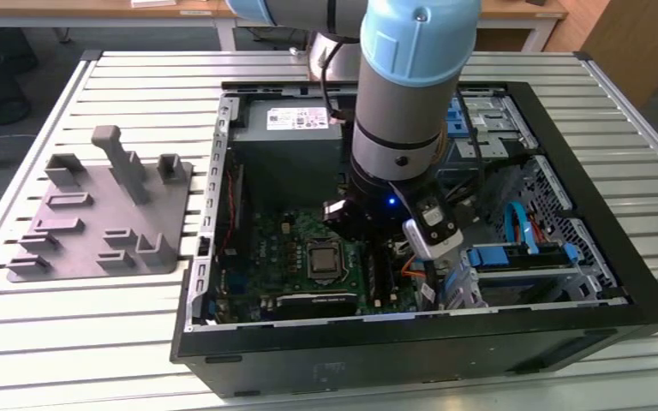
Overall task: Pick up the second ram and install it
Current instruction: 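Insert the second ram into the second slot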
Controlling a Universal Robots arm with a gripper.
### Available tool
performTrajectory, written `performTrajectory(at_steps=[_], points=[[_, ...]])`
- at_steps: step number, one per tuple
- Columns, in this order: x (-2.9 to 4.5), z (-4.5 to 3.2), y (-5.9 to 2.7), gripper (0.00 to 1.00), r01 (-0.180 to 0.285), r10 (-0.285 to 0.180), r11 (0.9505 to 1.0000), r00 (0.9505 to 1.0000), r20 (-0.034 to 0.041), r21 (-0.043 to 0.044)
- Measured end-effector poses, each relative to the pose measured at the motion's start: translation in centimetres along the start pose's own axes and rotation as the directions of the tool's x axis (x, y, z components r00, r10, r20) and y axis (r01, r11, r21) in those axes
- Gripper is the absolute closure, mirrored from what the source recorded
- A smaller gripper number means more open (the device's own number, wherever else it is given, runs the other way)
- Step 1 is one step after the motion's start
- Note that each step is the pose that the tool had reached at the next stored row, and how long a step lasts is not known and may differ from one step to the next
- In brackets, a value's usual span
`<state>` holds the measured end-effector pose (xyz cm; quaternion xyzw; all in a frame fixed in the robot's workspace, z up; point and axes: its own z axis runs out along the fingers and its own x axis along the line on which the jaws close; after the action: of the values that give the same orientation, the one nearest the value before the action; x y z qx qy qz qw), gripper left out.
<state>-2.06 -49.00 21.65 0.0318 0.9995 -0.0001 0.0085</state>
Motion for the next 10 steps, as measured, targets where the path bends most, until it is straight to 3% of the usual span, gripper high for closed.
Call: performTrajectory(at_steps=[7,10], points=[[-0.34,0.02,0.02,0.86,-0.014,0.014,0.9999,0.9999,0.0000,0.0008],[-0.38,0.03,0.03,0.86,-0.014,0.014,0.9999,0.9999,0.0004,0.0049]])
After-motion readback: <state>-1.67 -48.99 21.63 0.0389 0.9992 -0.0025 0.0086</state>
